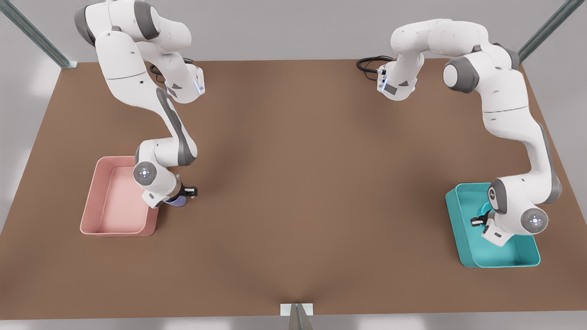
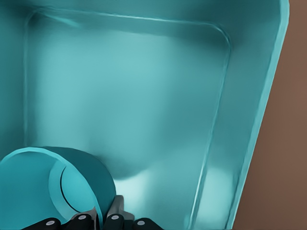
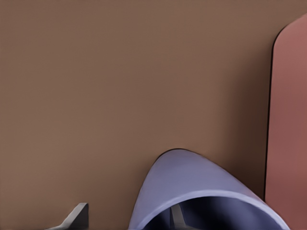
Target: Put the bowls and cups in different boxes
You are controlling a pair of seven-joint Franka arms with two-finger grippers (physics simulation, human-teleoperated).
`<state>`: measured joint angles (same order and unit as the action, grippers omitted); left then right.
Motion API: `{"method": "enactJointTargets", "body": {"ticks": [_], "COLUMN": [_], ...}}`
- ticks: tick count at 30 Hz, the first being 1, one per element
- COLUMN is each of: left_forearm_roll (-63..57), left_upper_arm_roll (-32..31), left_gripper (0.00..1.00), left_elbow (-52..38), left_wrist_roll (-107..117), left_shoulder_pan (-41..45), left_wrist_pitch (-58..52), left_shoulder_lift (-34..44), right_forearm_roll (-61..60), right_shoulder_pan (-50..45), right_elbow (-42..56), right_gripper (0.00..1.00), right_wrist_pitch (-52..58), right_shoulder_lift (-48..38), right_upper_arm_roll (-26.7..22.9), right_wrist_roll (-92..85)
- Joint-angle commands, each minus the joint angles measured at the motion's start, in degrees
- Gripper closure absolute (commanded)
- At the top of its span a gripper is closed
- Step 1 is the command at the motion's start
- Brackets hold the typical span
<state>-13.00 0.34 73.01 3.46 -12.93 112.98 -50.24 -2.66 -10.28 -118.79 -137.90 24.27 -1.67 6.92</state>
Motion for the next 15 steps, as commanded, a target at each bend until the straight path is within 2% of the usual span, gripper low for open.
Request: {"method": "enactJointTargets", "body": {"ticks": [1,2,3,5,8,9,12,14,15], "left_forearm_roll": [0.3,0.3,0.3,0.7,1.0,2.6,7.5,7.8,9.4], "left_upper_arm_roll": [0.0,0.0,-0.1,-0.5,-2.2,-4.4,-8.3,-8.3,-8.3], "left_gripper": [0.79,0.61,0.0,0.0,0.0,0.0,0.0,0.0,0.0], "left_elbow": [-0.1,-0.1,0.0,0.0,0.0,-0.1,-0.1,0.0,-0.1], "left_wrist_roll": [-2.3,-2.3,-2.2,-2.0,-1.9,-1.9,3.0,3.0,3.2], "left_shoulder_pan": [-0.3,-0.4,-0.4,-0.4,0.0,0.3,6.3,8.9,8.5], "left_wrist_pitch": [5.1,5.1,5.1,2.5,-10.8,-18.1,-30.4,-33.3,-34.7], "left_shoulder_lift": [-0.5,-0.5,-0.4,2.3,9.4,13.9,25.8,29.8,30.4], "right_forearm_roll": [0.1,0.1,0.1,0.1,-0.2,-0.2,-0.2,-0.2,-0.2], "right_shoulder_pan": [0.0,0.1,0.2,0.4,0.7,1.1,3.4,5.9,6.9], "right_elbow": [0.0,0.0,0.1,0.2,0.4,0.6,0.4,0.9,1.8], "right_gripper": [0.61,0.68,0.76,0.79,0.79,0.79,0.79,0.79,0.79], "right_wrist_pitch": [-0.4,-0.4,-0.4,-0.4,-0.3,0.3,3.8,6.9,12.1], "right_shoulder_lift": [0.1,0.4,0.5,0.6,-0.3,-1.9,-9.7,-13.7,-17.1], "right_upper_arm_roll": [0.0,0.0,0.0,0.0,0.0,0.0,0.0,-0.2,-0.4], "right_wrist_roll": [0.4,0.4,0.4,0.4,-0.2,-0.6,-6.5,-13.0,-14.7]}}
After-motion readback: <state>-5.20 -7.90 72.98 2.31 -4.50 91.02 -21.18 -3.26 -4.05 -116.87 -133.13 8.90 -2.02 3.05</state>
